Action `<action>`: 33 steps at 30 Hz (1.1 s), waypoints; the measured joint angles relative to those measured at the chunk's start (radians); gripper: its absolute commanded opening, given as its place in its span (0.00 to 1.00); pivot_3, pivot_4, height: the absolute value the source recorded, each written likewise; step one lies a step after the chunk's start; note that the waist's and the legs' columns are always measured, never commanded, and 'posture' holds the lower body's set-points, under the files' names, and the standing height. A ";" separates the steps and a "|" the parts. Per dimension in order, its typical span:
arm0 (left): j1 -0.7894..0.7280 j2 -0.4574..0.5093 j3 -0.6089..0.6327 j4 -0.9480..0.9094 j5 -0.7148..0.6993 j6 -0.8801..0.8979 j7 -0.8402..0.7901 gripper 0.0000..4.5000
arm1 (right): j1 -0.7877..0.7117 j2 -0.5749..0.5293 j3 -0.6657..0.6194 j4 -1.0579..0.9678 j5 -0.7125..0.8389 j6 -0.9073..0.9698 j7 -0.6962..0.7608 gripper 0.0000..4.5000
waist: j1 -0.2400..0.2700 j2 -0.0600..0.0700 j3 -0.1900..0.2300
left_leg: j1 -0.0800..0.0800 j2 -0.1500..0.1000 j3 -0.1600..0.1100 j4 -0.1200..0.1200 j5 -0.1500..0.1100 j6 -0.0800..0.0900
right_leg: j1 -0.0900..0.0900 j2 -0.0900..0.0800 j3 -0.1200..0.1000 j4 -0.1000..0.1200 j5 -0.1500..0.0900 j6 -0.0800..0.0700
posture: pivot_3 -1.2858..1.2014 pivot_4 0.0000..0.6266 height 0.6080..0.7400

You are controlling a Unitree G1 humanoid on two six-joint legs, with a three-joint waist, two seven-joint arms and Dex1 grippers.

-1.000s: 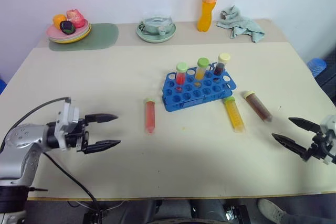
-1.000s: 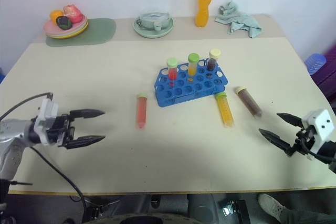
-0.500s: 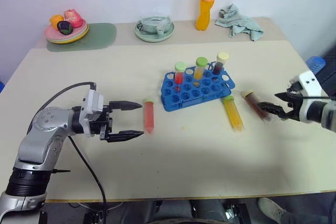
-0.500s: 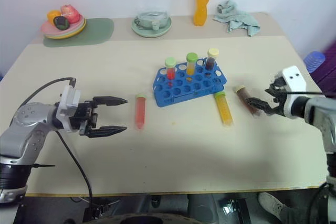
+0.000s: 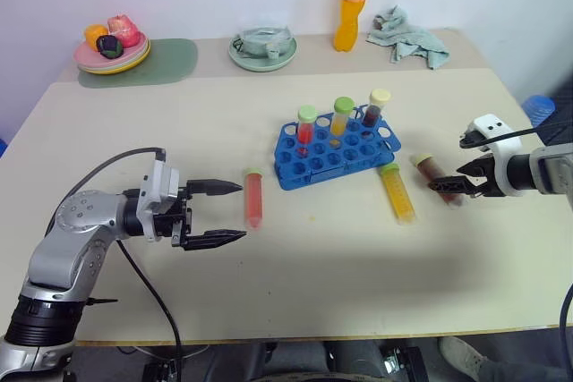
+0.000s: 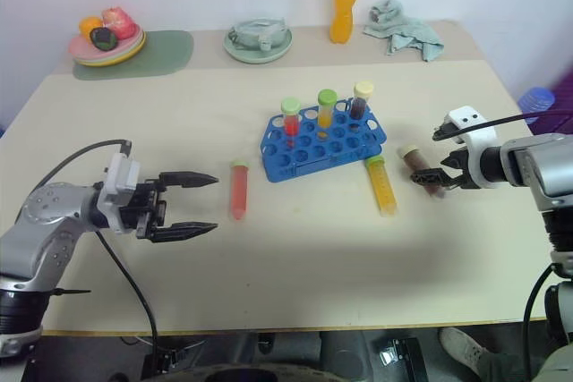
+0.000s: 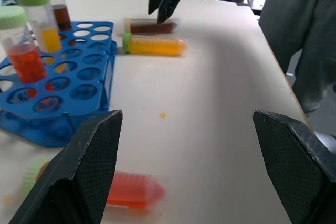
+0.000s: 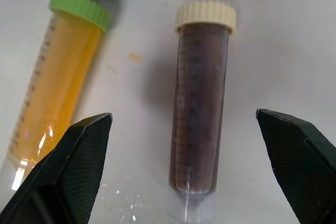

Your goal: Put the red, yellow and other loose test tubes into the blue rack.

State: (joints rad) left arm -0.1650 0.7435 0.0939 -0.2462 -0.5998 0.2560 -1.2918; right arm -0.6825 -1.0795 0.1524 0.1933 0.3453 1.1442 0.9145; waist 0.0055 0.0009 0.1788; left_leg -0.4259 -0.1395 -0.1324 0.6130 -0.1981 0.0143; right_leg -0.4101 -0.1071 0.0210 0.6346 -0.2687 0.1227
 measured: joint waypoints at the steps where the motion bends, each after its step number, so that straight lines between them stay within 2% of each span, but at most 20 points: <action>1: 0.004 0.000 0.000 -0.006 0.000 0.000 0.005 0.90 | -0.017 0.002 0.012 0.014 -0.010 -0.003 0.006 1.00 | 0.000 0.000 0.000 | 0.000 0.000 0.000 0.000 0.000 0.000 | 0.000 0.000 0.000 0.000 0.000 0.000 | 0.52 0.24 0.99; 10: 0.038 0.004 0.011 -0.037 0.000 -0.001 0.050 0.90 | -0.150 0.056 0.118 0.206 -0.105 -0.065 0.073 1.00 | 0.001 0.000 0.000 | 0.000 0.000 0.000 0.000 0.000 0.000 | 0.000 0.000 0.000 0.000 0.000 0.001 | 0.52 0.24 0.99; 20: 0.069 0.011 0.019 -0.071 0.000 -0.001 0.076 0.90 | -0.196 0.101 0.185 0.376 -0.219 -0.158 0.144 1.00 | -0.001 0.000 0.000 | 0.000 0.000 0.000 0.000 0.000 -0.001 | -0.001 0.001 0.000 0.000 0.001 0.001 | 0.52 0.24 0.99; 23: 0.073 0.014 0.020 -0.073 0.000 -0.001 0.077 0.90 | -0.209 0.109 0.187 0.403 -0.242 -0.176 0.162 0.82 | -0.001 0.000 0.000 | 0.000 0.000 0.000 0.000 0.000 -0.001 | -0.001 0.001 0.000 0.000 0.001 0.001 | 0.52 0.24 0.99; 28: 0.074 0.019 0.021 -0.081 -0.001 -0.001 0.084 0.90 | -0.228 0.129 0.187 0.451 -0.275 -0.210 0.184 0.26 | -0.002 0.000 0.000 | 0.000 0.000 0.000 0.000 0.000 -0.001 | 0.000 0.001 0.000 0.000 0.001 0.001 | 0.52 0.24 0.99; 33: 0.074 0.019 0.021 -0.084 -0.001 -0.001 0.095 0.90 | -0.233 0.138 0.186 0.460 -0.301 -0.226 0.195 0.26 | -0.003 0.000 0.000 | 0.000 0.000 0.000 0.000 0.000 -0.001 | 0.000 0.001 0.000 0.001 0.001 0.001 | 0.52 0.24 0.99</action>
State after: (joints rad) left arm -0.0908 0.7621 0.1152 -0.3303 -0.6009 0.2552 -1.1972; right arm -0.9157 -0.9413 0.3382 0.6529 0.0438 0.9182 1.1100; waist 0.0021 0.0011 0.1789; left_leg -0.4257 -0.1396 -0.1324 0.6129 -0.1983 0.0132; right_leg -0.4105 -0.1058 0.0212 0.6353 -0.2679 0.1237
